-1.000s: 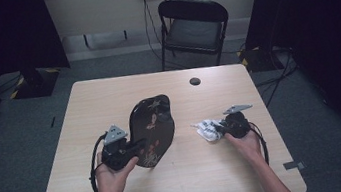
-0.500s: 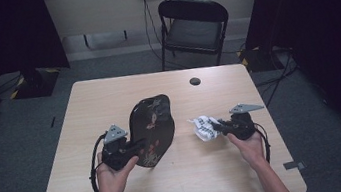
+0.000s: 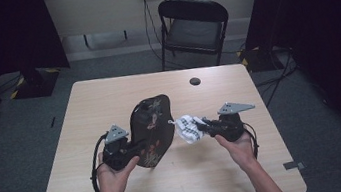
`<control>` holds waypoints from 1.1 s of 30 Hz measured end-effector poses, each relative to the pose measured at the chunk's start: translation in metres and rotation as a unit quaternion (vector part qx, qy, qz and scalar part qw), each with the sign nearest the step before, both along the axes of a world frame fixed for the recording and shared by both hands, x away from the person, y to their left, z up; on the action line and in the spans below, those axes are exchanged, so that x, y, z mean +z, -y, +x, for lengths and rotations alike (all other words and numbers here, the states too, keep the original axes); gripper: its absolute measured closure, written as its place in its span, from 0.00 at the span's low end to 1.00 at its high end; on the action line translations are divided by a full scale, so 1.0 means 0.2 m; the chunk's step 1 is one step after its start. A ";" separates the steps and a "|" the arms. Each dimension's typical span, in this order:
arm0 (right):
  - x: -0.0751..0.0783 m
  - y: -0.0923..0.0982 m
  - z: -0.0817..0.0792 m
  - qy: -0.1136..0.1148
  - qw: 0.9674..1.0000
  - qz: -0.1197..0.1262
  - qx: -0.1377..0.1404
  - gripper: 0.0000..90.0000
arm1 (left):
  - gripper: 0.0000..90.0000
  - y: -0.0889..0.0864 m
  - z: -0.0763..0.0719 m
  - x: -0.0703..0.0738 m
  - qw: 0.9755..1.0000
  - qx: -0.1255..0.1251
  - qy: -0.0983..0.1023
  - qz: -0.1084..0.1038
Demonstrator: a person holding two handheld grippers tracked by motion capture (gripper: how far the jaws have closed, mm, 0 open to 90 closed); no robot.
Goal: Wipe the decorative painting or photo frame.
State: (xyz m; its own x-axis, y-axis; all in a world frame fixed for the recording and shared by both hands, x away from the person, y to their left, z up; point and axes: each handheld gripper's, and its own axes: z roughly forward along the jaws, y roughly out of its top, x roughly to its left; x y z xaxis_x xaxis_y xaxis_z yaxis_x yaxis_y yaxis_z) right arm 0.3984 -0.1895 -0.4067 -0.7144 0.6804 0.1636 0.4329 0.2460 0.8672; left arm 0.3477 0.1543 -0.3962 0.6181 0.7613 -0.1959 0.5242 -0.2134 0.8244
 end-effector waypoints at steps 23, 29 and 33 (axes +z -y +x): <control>-0.03 -0.24 -0.03 0.022 0.999 -0.022 0.044 0.87 | 0.89 0.13 -0.03 0.00 0.999 -0.046 0.001 0.002; -0.18 -0.26 -0.03 -0.007 0.997 -0.052 0.047 0.87 | 0.89 0.13 -0.03 0.00 0.999 -0.045 0.000 -0.001; -0.26 -0.26 -0.04 -0.029 0.996 -0.069 0.050 0.87 | 0.89 0.13 -0.03 0.00 0.999 -0.045 0.000 0.000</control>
State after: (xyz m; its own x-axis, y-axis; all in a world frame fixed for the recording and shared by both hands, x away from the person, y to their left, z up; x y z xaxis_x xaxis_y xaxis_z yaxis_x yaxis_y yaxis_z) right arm 0.3911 -0.1372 -0.4578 -0.7721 0.6248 0.1166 0.4488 0.4061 0.7961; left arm 0.3417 0.1291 -0.3964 0.6838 0.7029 -0.1959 0.5031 -0.2597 0.8243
